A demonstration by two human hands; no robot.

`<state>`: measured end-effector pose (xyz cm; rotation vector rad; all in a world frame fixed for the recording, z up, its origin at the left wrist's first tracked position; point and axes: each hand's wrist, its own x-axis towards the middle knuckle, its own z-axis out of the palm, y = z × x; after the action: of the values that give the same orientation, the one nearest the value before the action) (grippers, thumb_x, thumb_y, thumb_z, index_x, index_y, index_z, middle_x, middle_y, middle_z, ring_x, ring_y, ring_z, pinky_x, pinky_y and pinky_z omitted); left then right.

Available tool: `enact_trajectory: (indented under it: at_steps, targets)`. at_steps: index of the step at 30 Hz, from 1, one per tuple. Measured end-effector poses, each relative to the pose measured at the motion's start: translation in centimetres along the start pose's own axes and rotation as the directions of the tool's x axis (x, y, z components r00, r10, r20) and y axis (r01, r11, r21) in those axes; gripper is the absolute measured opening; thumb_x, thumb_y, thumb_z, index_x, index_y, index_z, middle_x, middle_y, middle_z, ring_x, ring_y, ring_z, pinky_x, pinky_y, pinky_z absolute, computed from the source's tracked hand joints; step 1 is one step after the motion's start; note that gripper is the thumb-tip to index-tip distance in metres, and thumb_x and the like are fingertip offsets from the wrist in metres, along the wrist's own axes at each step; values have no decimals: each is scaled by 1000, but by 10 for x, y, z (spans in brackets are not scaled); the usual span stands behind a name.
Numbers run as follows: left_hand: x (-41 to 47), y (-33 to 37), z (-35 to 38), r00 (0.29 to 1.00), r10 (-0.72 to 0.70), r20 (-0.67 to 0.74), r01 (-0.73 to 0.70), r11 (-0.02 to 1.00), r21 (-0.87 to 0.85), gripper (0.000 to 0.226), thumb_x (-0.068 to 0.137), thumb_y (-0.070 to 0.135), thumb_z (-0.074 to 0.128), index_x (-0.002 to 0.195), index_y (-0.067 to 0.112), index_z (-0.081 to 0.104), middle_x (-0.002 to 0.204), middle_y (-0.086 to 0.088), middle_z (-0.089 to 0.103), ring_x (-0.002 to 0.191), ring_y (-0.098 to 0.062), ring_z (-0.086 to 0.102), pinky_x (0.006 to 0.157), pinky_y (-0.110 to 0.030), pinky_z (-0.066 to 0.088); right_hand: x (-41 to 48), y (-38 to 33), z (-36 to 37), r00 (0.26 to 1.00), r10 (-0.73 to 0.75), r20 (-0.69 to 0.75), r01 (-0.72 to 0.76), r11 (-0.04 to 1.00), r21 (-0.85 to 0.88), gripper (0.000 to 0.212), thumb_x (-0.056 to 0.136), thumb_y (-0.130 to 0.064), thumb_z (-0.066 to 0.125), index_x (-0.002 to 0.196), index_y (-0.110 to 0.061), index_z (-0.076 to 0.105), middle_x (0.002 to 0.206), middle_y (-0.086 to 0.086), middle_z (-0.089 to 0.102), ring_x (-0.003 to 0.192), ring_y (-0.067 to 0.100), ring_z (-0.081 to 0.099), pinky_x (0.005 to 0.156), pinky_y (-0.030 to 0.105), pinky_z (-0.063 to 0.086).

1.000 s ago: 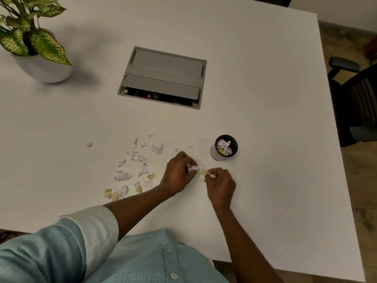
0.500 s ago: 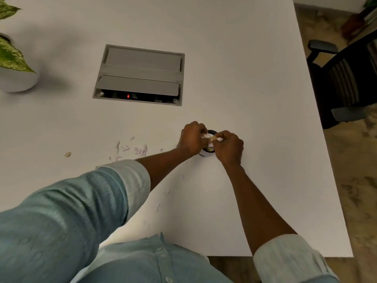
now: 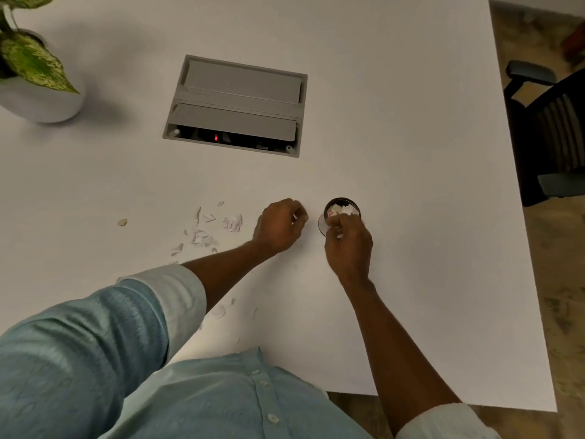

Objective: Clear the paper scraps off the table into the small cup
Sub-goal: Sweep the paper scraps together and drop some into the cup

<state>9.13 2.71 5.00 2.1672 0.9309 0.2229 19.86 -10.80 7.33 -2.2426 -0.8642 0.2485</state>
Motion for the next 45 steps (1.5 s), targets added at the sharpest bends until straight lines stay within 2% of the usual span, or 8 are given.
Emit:
enact_trajectory:
  at_steps: [4,7,13,21,26,30,37,45]
  targets:
    - [-41,-54,-15,997,-18,79,-1,972,234,16,100,24,61,108,15,72,110,-2,69,106,-24,63,81,-44,58,-41,7,24,985,-10,173,10,1000,2,18,89,-3,63,99,-15,72,101,2,68,84,17,66,76,37,58]
    - [-71,-90,-26,984,-38,175,-33,923,384,27,98,24,63,123,13,65,133,-3,61,126,-26,55,83,-44,59,-60,18,43,946,69,316,-32,992,-122,22,93,-8,59,112,-14,71,112,4,65,104,22,64,90,40,54]
    - [-112,-134,-23,927,-53,371,-171,821,545,75,99,37,64,159,6,32,175,-13,11,162,-30,13,130,-42,22,-60,27,64,870,64,489,123,932,-341,43,96,-13,56,138,-5,51,130,11,50,126,28,45,96,37,50]
    - [-122,-149,-16,893,-100,439,-129,877,462,103,99,39,66,166,14,-8,170,1,-32,159,-19,-25,134,-37,2,-47,24,84,837,34,547,298,809,-506,63,85,-12,67,141,-1,39,140,16,40,124,30,39,101,35,48]
    - [-126,-151,-16,875,-98,474,-184,838,513,104,103,41,57,161,13,-25,166,-3,-40,156,-23,-33,134,-43,-2,-81,15,97,760,-55,648,440,777,-449,68,80,-2,61,144,5,40,146,24,38,134,36,38,102,40,51]
    - [-124,-154,-15,871,-100,481,-180,845,503,105,103,45,56,161,14,-27,166,-4,-40,156,-23,-34,133,-43,-3,-88,5,105,729,-67,682,421,828,-370,74,80,-8,69,147,-2,40,149,17,37,138,31,36,102,37,52]
    - [-123,-156,-14,870,-108,482,-176,843,508,103,103,45,55,162,13,-24,168,-5,-38,156,-24,-32,133,-44,-1,-21,-14,124,831,-11,556,301,850,-433,75,87,-20,64,153,-12,29,155,21,27,142,37,28,116,46,36]
    - [-122,-160,-11,874,-113,473,-154,858,490,103,102,41,58,163,16,-21,168,-3,-37,155,-21,-35,130,-39,-10,-5,-24,145,750,-109,652,398,862,-314,69,94,-43,60,152,-16,32,160,13,21,149,30,19,112,45,41]
